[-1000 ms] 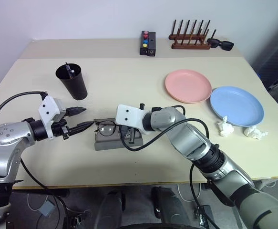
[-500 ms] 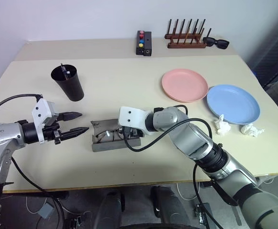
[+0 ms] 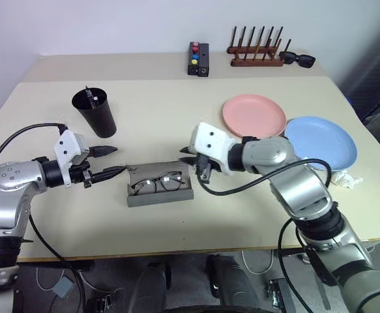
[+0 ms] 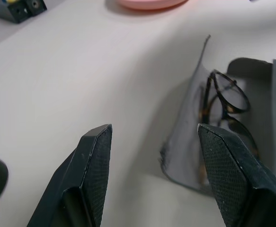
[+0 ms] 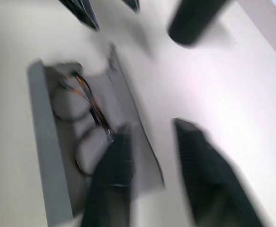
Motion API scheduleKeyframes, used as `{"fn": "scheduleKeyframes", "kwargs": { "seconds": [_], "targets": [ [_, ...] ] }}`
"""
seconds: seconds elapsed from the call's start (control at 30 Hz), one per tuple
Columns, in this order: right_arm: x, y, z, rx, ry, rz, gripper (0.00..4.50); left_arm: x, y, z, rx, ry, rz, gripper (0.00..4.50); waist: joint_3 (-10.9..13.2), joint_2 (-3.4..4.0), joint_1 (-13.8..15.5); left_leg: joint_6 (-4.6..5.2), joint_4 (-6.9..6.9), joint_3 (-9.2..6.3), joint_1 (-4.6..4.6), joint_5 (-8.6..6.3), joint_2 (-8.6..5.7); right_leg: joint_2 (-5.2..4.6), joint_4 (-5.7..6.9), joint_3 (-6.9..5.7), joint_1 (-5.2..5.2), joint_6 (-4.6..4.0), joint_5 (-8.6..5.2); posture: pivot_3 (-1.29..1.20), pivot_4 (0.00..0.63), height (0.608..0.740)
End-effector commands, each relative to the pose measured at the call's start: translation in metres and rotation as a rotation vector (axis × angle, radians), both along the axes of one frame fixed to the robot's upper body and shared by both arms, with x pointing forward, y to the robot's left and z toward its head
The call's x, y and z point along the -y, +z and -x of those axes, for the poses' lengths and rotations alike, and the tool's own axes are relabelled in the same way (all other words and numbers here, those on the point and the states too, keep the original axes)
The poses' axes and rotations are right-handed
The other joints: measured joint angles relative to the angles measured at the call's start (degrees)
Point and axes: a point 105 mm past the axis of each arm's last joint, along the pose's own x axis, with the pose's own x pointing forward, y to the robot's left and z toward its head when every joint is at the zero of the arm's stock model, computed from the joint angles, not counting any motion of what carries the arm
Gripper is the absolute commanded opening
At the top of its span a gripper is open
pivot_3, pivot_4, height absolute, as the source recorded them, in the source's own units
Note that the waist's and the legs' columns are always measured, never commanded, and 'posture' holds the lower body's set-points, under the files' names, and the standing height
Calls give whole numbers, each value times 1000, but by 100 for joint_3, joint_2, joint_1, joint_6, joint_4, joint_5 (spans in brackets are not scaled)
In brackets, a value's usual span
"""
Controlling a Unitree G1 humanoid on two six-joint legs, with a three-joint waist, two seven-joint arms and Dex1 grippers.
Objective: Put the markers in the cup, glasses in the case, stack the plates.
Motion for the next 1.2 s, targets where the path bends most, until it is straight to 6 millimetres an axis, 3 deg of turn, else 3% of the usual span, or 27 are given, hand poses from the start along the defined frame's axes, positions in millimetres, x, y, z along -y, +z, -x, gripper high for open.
{"fn": "scheduleKeyframes", "kwargs": {
  "seconds": [0.03,0.13,0.27,0.37,0.53,0.8,1.2],
  "targets": [
    [3,13,5,46,0,-36,0,3,7,-3,39,-17,-6,1522,0,0,-33,0,0,1,0,0,0,1,0,0,-1,1,1,0,150,735],
    [4,13,6,46,-1,-37,0,3,7,-4,40,-18,-6,55,0,1,-38,0,-6,2,0,0,3,6,1,2,-6,2,1,0,150,735],
    [4,13,6,45,-2,-38,0,3,7,-4,41,-19,-6,55,0,1,-19,0,-5,1,0,0,3,3,2,2,-6,1,1,0,150,735],
    [31,-6,6,23,-115,-25,0,53,-2,-31,39,-152,-65,55,-1,-1,226,0,3,-10,0,0,-7,-6,-1,-11,10,3,-1,0,150,735],
    [39,-16,22,3,-82,-6,0,79,-6,-43,59,-242,-126,55,-3,-6,150,1,19,21,-5,0,-16,-14,-15,5,18,3,-1,0,150,735],
    [43,-20,23,6,-104,5,0,86,-10,-40,25,-300,-133,55,-2,-5,8,3,2,1,-2,-1,6,14,7,-3,0,0,-2,0,150,735],
    [45,-18,18,20,-119,1,0,90,-23,4,-139,-451,-129,55,-2,-5,-5,3,4,8,-4,-1,4,3,3,-3,2,2,-2,0,150,735]
  ]
}}
